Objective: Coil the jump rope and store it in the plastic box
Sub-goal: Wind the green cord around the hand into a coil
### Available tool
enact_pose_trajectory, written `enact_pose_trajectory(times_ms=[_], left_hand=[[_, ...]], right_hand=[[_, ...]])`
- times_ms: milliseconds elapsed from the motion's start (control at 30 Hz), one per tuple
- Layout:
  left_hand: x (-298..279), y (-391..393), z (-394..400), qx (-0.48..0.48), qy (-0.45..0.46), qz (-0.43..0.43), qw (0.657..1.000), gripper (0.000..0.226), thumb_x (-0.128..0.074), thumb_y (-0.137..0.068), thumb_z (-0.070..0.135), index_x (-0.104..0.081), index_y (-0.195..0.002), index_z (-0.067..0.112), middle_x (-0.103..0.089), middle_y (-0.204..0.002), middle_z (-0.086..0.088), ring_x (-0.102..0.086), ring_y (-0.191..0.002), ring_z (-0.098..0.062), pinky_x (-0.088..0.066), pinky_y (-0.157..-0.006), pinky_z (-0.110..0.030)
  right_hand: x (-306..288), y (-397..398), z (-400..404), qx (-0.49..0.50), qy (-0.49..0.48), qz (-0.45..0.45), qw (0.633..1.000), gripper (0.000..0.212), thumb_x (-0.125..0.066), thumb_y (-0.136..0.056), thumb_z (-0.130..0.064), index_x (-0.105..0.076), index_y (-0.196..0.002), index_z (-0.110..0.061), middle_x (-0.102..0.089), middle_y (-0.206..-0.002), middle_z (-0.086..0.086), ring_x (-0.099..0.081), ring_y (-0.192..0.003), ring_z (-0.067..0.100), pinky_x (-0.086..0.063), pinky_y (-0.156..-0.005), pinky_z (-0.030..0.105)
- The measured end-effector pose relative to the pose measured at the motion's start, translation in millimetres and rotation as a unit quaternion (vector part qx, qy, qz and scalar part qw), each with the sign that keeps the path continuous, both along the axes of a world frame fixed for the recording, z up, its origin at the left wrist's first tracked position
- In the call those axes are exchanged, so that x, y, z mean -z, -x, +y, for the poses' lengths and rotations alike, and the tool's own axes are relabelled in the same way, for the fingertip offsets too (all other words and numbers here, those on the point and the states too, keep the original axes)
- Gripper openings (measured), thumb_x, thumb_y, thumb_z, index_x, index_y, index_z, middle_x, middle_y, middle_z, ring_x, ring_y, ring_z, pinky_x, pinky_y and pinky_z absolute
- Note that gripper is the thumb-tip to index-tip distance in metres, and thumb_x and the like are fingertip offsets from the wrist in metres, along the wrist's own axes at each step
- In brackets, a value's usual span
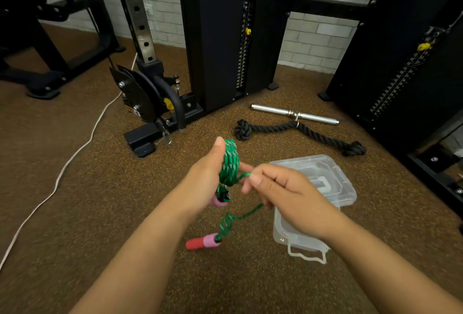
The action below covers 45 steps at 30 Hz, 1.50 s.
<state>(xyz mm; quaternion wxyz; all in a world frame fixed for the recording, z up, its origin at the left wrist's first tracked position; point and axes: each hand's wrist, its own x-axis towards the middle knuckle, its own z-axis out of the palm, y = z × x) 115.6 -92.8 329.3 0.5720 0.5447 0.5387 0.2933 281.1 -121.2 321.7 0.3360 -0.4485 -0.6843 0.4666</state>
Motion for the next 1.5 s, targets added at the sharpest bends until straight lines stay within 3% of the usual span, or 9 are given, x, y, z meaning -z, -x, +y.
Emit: enact_pose_trajectory(times_ms=[67, 167, 333, 500, 667, 1000, 1200, 1333, 1500], left_hand=[[3.0, 1.5, -0.6, 0.054, -0.005, 0.015, 0.998, 0.058, -0.014, -0.087, 0.072, -0.062, -0.082, 0.041, -0.064, -0.081, 0.016, -0.060, -0.079, -0.002, -0.053, -0.063, -0.010], [8.4, 5.2, 0.0, 0.185, 0.006, 0.047, 0.982, 0.082, -0.011, -0.078, 0.081, -0.068, -0.096, 0.025, -0.074, -0.087, -0.002, -0.069, -0.086, -0.019, -0.050, -0.092, -0.045], [0.5, 2.5, -4.5, 0.276, 0.077, -0.034, 0.958, 0.043, -0.047, -0.092, 0.046, -0.069, -0.102, 0.011, -0.060, -0.060, 0.003, -0.058, -0.050, -0.005, -0.050, -0.064, -0.024], [5.0, 1.9, -1.2, 0.224, 0.096, -0.178, 0.954, 0.038, -0.054, -0.087, 0.034, -0.069, -0.107, 0.006, -0.041, -0.050, 0.004, -0.041, -0.048, -0.010, -0.040, -0.054, -0.018], [2.5, 1.3, 2.0, 0.117, 0.086, -0.283, 0.948, 0.033, -0.053, -0.088, 0.031, -0.072, -0.102, 0.008, -0.037, -0.050, 0.005, -0.035, -0.049, -0.009, -0.036, -0.051, -0.019], [-2.6, 1.4, 8.5, -0.010, 0.079, -0.391, 0.917, 0.060, -0.038, -0.091, 0.052, -0.053, -0.127, 0.006, -0.066, -0.078, -0.003, -0.056, -0.065, -0.012, -0.049, -0.065, -0.024], [-0.8, -3.5, 8.5, -0.016, 0.057, -0.304, 0.951, 0.067, -0.019, -0.091, 0.062, -0.046, -0.131, 0.015, -0.073, -0.104, -0.008, -0.061, -0.080, -0.015, -0.045, -0.081, -0.034], [2.5, -4.2, 4.4, 0.008, -0.016, -0.057, 0.998, 0.070, -0.008, -0.081, 0.076, -0.064, -0.108, 0.043, -0.070, -0.109, -0.001, -0.064, -0.100, -0.022, -0.050, -0.076, -0.029], [9.0, -4.0, -4.7, 0.051, -0.029, 0.133, 0.989, 0.078, -0.006, -0.074, 0.084, -0.063, -0.103, 0.041, -0.059, -0.115, 0.002, -0.053, -0.112, -0.019, -0.047, -0.072, -0.028]], right_hand=[[-2.0, -6.0, 4.5, 0.026, 0.002, 0.021, 0.999, 0.024, -0.048, -0.095, -0.027, -0.066, -0.083, -0.015, -0.062, -0.065, -0.016, -0.052, -0.064, 0.004, -0.045, -0.064, 0.023], [-4.2, -15.2, 11.8, 0.069, 0.000, 0.038, 0.997, 0.023, -0.050, -0.094, -0.027, -0.064, -0.080, -0.016, -0.056, -0.060, -0.012, -0.049, -0.059, 0.005, -0.045, -0.062, 0.022], [-4.2, -25.5, 20.7, 0.139, -0.007, 0.050, 0.989, 0.021, -0.053, -0.089, -0.026, -0.059, -0.072, -0.014, -0.046, -0.054, -0.007, -0.047, -0.056, 0.009, -0.043, -0.059, 0.019], [10.9, -25.7, 21.2, 0.153, 0.020, 0.030, 0.988, 0.028, -0.051, -0.082, -0.045, -0.061, -0.068, -0.024, -0.044, -0.057, 0.003, -0.045, -0.058, 0.018, -0.039, -0.060, 0.034], [21.6, -24.2, 21.6, 0.137, 0.045, 0.037, 0.989, 0.039, -0.045, -0.096, -0.027, -0.063, -0.061, -0.030, -0.045, -0.058, 0.000, -0.047, -0.060, 0.017, -0.042, -0.060, 0.026], [38.9, -18.1, 8.9, 0.072, 0.066, -0.070, 0.993, 0.031, -0.045, -0.096, -0.036, -0.065, -0.073, -0.031, -0.042, -0.055, -0.006, -0.042, -0.057, 0.016, -0.036, -0.058, 0.035], [29.0, -10.1, 3.1, 0.023, 0.043, -0.101, 0.994, 0.027, -0.046, -0.096, -0.031, -0.065, -0.078, -0.025, -0.049, -0.051, -0.018, -0.040, -0.053, 0.002, -0.033, -0.055, 0.021], [19.7, -7.7, -0.9, 0.002, 0.030, -0.100, 0.994, 0.027, -0.048, -0.096, -0.031, -0.067, -0.079, -0.023, -0.045, -0.055, -0.012, -0.041, -0.054, 0.003, -0.033, -0.055, 0.024], [7.0, -10.3, -0.4, 0.006, 0.031, -0.030, 0.999, 0.024, -0.051, -0.095, -0.025, -0.067, -0.078, -0.017, -0.055, -0.059, -0.017, -0.052, -0.066, -0.003, -0.036, -0.062, 0.017]])
